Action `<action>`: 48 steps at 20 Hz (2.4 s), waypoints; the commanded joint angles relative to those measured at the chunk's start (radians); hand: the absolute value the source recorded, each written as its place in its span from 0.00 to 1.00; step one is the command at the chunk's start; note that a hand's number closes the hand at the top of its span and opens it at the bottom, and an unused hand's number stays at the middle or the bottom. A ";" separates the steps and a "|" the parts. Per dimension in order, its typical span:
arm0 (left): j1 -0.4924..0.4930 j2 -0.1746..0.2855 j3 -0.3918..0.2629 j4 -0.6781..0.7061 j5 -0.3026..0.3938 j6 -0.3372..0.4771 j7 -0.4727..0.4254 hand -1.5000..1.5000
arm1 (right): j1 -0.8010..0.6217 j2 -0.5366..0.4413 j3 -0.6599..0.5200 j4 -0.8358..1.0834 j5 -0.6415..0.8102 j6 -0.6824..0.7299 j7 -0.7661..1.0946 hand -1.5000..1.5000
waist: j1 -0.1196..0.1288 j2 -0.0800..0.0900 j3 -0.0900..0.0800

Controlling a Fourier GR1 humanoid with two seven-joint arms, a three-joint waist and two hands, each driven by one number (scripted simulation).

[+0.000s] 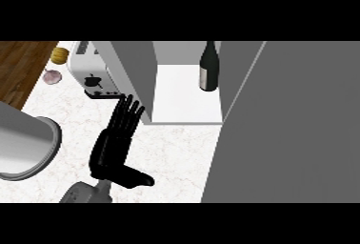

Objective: Pick up the wine, place it into the cabinet and close the cabinet

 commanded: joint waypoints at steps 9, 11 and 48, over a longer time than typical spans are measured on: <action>0.090 0.160 0.159 -0.050 0.045 -0.097 -0.040 0.00 | 0.027 -0.111 0.188 -0.182 -0.047 0.228 0.010 1.00 | -0.007 0.002 -0.001; 0.125 0.197 0.171 -0.102 0.055 -0.114 -0.023 0.00 | 0.030 -0.126 0.200 -0.246 -0.035 0.223 0.060 1.00 | -0.004 0.000 -0.002; 0.129 0.377 0.369 -0.009 0.220 -0.394 0.051 0.00 | -0.770 0.531 0.149 0.273 -0.106 0.205 0.494 1.00 | 0.077 0.012 -0.009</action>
